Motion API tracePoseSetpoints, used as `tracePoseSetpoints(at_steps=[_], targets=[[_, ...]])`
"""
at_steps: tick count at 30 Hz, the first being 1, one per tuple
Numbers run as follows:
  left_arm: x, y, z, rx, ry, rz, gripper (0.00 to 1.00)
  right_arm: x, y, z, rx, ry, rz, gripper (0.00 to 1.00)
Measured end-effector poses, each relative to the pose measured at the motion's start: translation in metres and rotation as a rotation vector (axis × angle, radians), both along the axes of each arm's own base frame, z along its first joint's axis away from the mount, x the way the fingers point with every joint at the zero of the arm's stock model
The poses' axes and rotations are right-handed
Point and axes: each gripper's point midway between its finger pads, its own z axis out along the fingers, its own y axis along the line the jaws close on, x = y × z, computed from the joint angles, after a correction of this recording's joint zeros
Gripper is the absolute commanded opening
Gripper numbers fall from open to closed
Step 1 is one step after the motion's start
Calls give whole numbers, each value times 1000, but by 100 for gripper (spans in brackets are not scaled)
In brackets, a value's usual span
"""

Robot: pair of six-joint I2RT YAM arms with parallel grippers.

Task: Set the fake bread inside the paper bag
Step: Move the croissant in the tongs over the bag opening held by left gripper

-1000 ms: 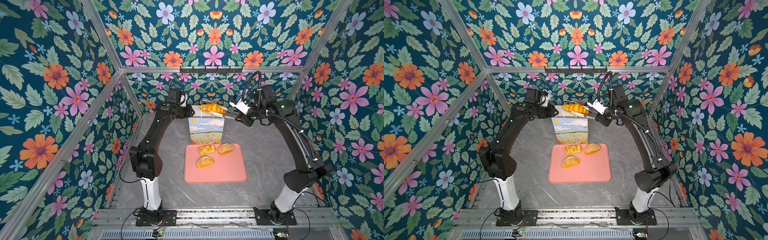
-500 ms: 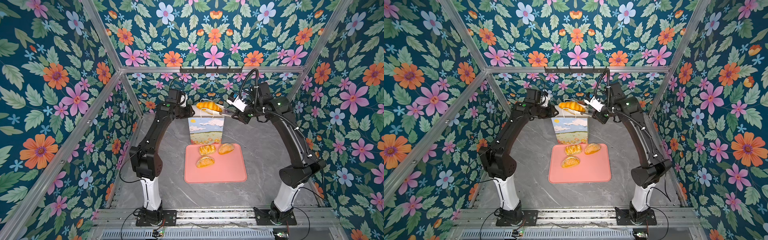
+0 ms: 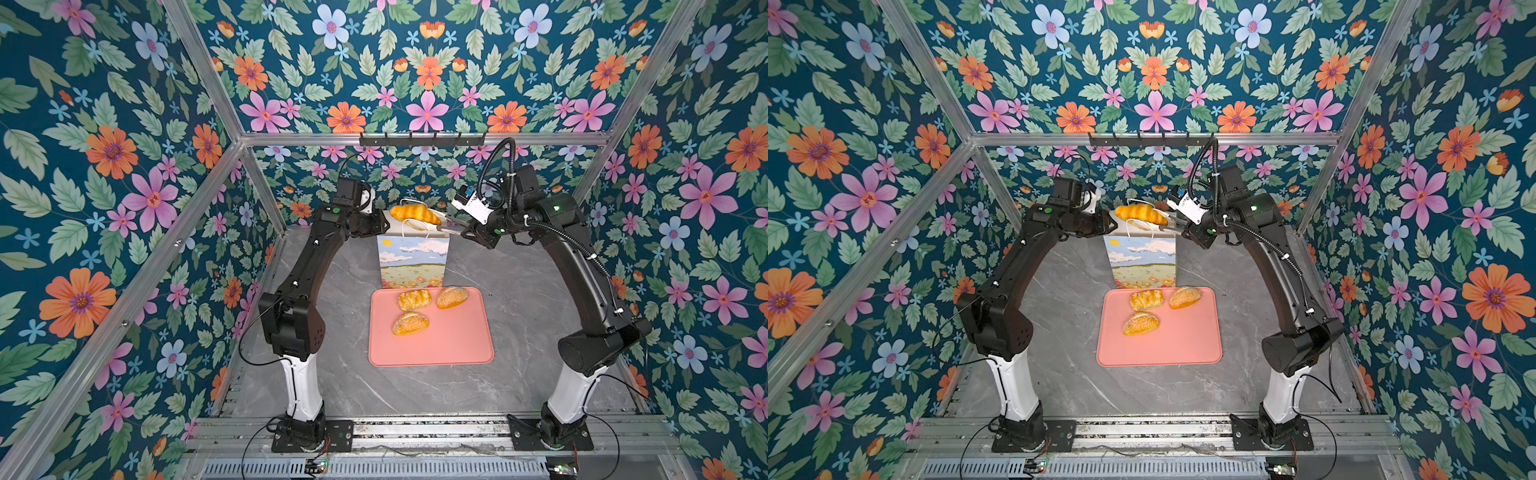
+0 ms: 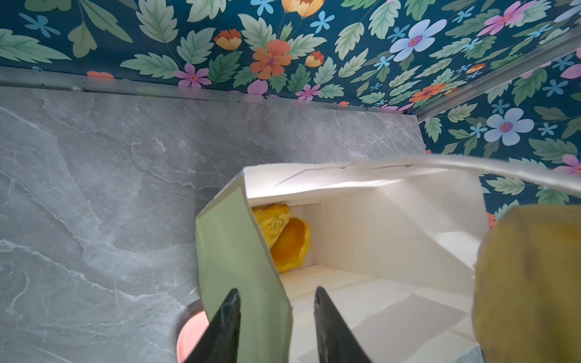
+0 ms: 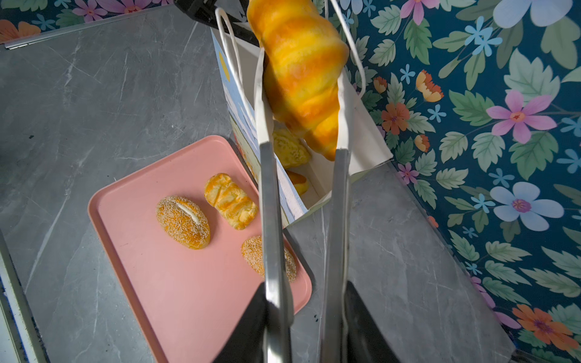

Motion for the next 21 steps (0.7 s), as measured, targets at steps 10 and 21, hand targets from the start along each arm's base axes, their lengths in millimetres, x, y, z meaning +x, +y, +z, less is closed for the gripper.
tracePoseSetpoints(at_steps=[10, 21], targets=[[0, 0, 0, -5, 3, 3, 40, 6, 1, -16, -23, 39, -10, 35], [0, 3, 3, 10, -10, 16, 40, 10, 1, -27, -45, 81, -13, 38]])
